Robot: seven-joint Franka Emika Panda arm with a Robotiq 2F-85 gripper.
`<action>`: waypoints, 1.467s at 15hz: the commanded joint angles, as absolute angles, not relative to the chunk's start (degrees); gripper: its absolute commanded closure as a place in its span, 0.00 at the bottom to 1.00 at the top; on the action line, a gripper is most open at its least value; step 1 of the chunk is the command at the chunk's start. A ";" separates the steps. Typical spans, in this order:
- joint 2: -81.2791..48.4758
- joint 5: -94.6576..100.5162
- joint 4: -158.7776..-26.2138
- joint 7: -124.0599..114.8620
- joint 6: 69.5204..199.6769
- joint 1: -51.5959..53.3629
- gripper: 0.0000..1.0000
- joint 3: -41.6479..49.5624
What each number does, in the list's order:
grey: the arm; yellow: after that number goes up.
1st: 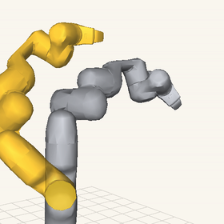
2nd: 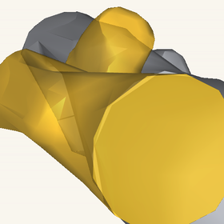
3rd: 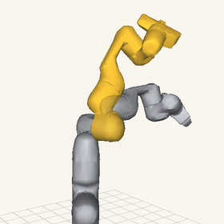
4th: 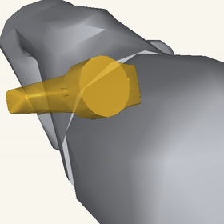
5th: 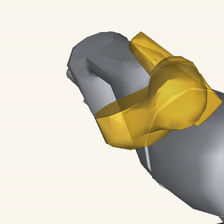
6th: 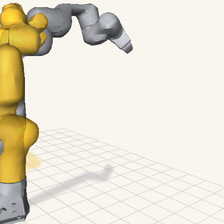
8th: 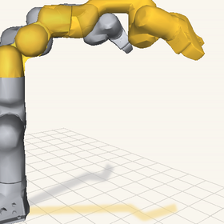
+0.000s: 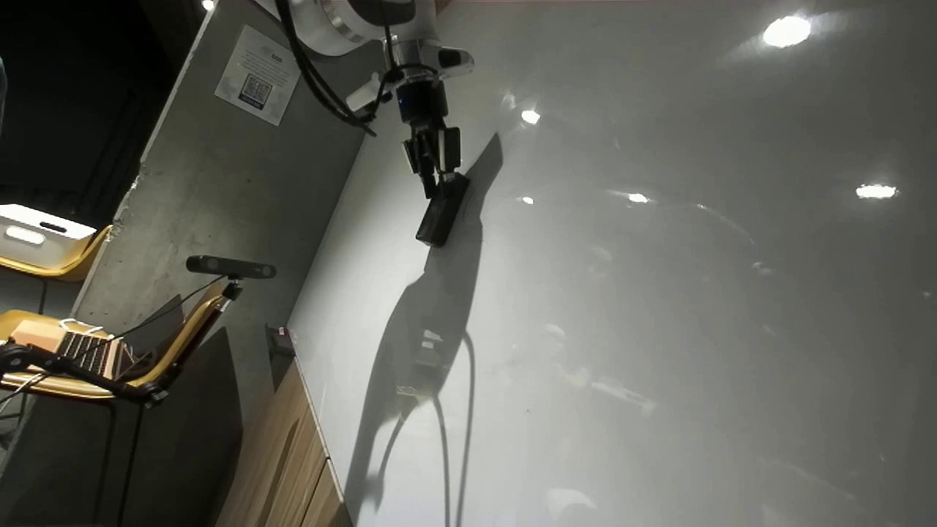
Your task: Rub the white board
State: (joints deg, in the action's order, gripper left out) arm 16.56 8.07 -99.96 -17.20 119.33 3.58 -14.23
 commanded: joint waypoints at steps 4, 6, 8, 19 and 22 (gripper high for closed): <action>14.22 11.72 -98.64 -18.02 120.36 3.68 0.71 -14.49; 14.19 12.70 -99.41 -17.33 120.53 3.10 0.71 -13.69; 14.22 13.40 -99.93 -17.02 120.37 2.55 0.71 -12.96; 12.59 14.32 -105.55 -13.64 122.74 -0.20 0.71 -6.77; 12.02 15.21 -106.02 -13.25 123.26 -0.70 0.71 -6.29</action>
